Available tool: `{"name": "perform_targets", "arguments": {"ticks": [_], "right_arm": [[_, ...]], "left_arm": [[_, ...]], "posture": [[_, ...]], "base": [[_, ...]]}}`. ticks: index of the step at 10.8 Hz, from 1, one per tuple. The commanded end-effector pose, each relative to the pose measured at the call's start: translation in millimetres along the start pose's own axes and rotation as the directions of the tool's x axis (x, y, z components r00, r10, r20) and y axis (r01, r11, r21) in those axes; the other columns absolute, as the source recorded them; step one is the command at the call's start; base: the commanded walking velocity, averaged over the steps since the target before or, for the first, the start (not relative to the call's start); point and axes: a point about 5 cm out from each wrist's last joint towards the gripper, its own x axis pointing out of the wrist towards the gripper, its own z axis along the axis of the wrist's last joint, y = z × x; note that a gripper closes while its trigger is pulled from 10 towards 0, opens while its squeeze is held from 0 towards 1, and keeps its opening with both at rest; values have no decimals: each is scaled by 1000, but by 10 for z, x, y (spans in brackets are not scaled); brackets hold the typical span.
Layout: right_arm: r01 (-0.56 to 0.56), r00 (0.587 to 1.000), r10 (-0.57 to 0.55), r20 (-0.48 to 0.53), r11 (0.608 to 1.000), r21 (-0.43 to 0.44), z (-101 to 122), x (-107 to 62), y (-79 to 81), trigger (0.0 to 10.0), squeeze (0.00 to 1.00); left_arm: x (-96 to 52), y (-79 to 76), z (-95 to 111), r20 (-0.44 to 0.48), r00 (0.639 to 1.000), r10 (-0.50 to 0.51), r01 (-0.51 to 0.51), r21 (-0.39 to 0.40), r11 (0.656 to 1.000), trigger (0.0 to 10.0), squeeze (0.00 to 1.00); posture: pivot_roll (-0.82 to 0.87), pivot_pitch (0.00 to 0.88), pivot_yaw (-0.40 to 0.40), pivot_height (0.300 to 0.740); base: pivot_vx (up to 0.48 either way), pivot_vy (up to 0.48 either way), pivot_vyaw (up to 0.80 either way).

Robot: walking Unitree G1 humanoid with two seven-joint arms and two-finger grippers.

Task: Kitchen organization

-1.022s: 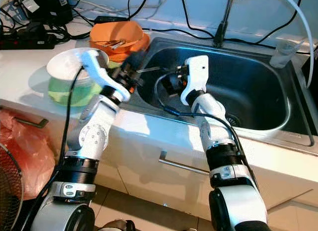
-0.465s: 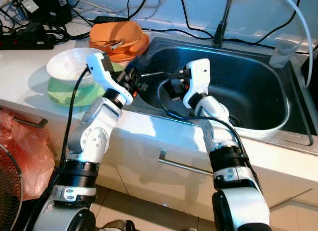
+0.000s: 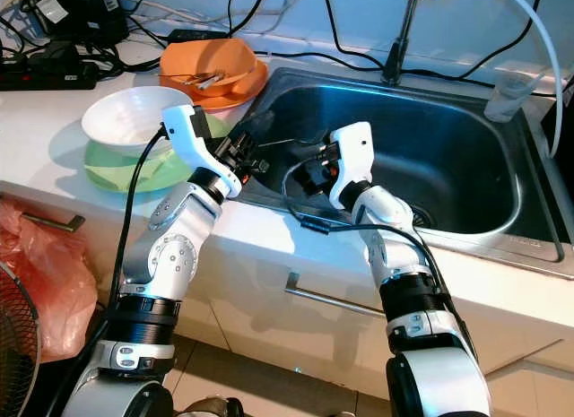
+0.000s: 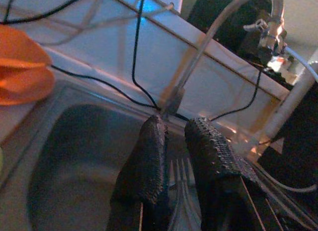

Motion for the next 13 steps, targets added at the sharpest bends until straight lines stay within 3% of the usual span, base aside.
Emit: {"name": "perform_targets", "arguments": {"ticks": [1,3,7,8,9,13], "right_arm": [[-138,990,139,22,989,-45,105,95,218,10000,0],[-115,993,117,29,990,-78,126,103,199,10000,0],[-117,992,122,41,988,-98,162,198,262,10000,0],[-120,991,125,47,988,-93,173,205,262,4392,0],[-118,991,123,51,989,-90,177,203,250,0,0],[-101,993,106,51,991,-83,146,177,209,0,0]], "left_arm": [[114,-190,-27,-17,998,-63,63,-11,998,0,0],[139,-170,4,-21,998,-61,61,-4,998,0,0],[122,-318,-152,-88,990,-110,110,-6,994,0,0],[113,-327,-162,-93,989,-112,112,-7,994,0,0],[108,-322,-158,-95,989,-111,111,-5,994,0,0],[87,-282,-144,-98,990,-98,99,-1,995,0,0]], "posture": [[15,45,-1,740],[17,42,0,740],[24,43,-5,740],[26,43,-5,740],[25,43,-4,740],[27,41,-5,740]], "base": [[0,0,0],[0,0,0],[0,0,0],[0,0,0],[0,0,0],[0,0,0]]}}
